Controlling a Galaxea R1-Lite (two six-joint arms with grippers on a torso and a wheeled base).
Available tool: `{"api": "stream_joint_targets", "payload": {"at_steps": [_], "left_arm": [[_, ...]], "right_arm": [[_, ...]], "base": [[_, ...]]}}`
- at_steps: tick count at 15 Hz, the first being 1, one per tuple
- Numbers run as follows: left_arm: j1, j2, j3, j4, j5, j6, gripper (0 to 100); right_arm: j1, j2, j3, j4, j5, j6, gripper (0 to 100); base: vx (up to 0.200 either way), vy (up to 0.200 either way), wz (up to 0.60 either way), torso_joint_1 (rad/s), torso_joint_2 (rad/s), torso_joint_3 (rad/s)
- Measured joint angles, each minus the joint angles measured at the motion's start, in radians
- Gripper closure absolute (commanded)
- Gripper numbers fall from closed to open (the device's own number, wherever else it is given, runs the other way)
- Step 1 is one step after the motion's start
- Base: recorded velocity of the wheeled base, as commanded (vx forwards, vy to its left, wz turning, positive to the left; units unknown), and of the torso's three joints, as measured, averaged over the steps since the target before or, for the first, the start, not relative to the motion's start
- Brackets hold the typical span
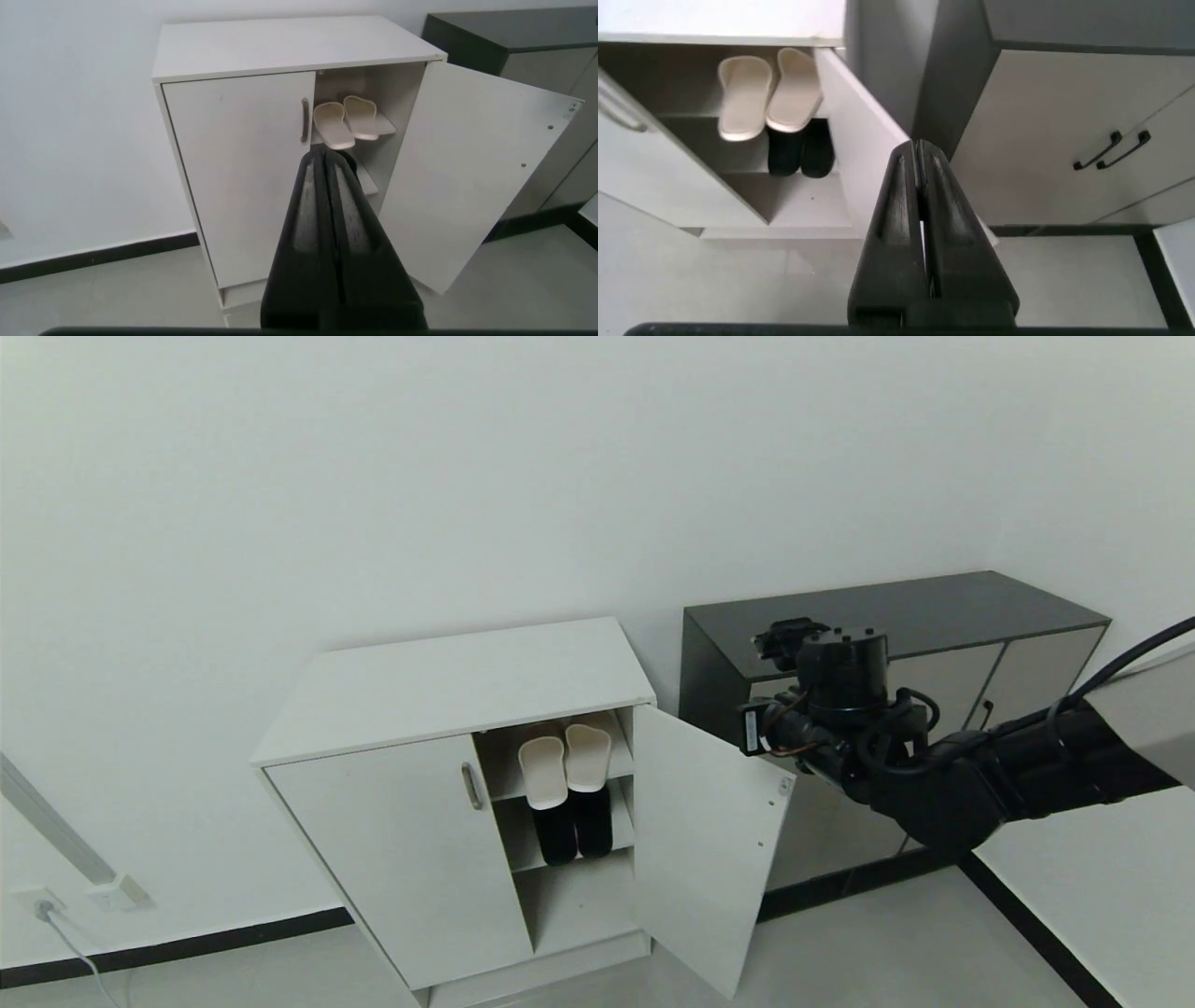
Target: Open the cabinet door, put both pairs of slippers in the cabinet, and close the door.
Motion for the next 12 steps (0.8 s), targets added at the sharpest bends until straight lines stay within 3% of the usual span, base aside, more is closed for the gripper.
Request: {"api": "stream_joint_targets", "payload": {"at_steps": [12], "left_arm": [[0.000, 0.000, 0.000, 0.000, -0.001, 0.000, 100]], "right_arm": [[-0.067, 0.142, -0.057, -0.006, 0.070, 0.053, 100]], "base": [[0.000, 0.000, 0.00, 0.000, 0.00, 0.000]]}}
